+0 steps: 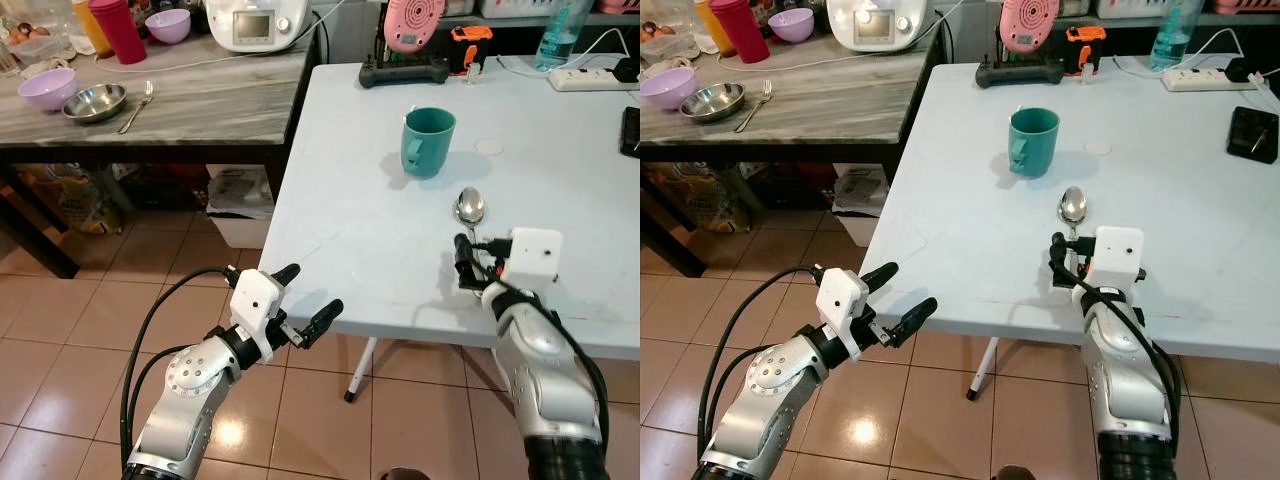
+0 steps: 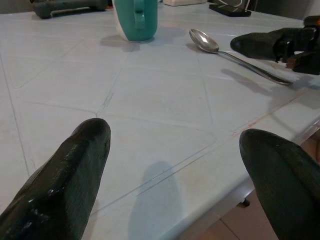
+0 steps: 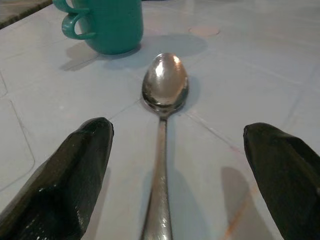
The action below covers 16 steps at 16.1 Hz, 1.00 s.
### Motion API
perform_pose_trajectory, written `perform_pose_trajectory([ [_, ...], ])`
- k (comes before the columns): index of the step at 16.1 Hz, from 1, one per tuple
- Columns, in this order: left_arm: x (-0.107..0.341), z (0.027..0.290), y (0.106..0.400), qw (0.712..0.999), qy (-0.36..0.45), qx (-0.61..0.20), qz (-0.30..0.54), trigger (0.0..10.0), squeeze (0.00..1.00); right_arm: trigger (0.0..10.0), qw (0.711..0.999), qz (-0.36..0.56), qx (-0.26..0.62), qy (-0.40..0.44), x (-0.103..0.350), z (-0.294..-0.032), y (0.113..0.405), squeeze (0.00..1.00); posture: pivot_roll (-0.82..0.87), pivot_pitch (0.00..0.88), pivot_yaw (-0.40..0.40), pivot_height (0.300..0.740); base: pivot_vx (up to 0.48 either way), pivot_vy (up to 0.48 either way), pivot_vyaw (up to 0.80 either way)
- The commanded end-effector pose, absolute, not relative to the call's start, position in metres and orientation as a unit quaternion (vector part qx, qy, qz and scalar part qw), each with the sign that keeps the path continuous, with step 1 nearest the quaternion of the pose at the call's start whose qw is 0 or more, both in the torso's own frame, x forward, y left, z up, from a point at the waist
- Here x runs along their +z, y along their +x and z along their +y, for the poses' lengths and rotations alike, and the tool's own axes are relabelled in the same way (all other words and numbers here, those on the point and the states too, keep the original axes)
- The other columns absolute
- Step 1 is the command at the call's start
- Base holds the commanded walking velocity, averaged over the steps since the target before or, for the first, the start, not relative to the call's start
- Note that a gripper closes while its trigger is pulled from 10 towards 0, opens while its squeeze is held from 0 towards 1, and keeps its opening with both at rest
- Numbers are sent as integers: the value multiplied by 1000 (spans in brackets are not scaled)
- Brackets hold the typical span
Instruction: Setting the table
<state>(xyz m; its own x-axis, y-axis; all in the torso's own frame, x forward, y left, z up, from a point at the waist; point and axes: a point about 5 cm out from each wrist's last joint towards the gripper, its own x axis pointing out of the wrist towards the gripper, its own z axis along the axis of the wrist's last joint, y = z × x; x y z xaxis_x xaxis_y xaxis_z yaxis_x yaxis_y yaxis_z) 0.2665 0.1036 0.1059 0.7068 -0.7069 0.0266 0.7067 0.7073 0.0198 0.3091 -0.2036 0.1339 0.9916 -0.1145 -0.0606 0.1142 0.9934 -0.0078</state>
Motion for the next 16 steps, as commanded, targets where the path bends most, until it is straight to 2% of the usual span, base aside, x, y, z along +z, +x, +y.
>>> perform_pose_trajectory([
  [1,105,106,266,922,10,-386,-14,10000,0,10000,998,41,-46,7,131,-203,312,0,-311,141,107,740,0,0,0],
  [5,104,111,264,921,19,-389,-13,10000,0,10000,997,66,-17,32,126,-195,323,0,-308,146,110,740,0,0,0],
  [6,105,112,265,921,18,-389,-14,10000,0,7725,997,70,-7,34,124,-193,327,0,-307,147,110,740,0,0,0],
  [7,105,112,264,920,17,-391,-15,10000,0,3098,996,77,-1,38,123,-192,331,0,-306,146,109,740,0,0,0],
  [8,106,111,263,917,14,-397,-16,10000,0,0,996,83,-2,33,122,-192,333,0,-304,146,107,740,0,0,0],
  [11,107,111,263,916,14,-400,-16,10000,0,0,995,94,-3,33,122,-193,333,0,-303,145,104,740,0,0,0],
  [16,110,108,261,909,-4,-417,-24,10000,0,0,990,133,-48,25,110,-210,325,0,-307,144,99,740,0,0,0],
])
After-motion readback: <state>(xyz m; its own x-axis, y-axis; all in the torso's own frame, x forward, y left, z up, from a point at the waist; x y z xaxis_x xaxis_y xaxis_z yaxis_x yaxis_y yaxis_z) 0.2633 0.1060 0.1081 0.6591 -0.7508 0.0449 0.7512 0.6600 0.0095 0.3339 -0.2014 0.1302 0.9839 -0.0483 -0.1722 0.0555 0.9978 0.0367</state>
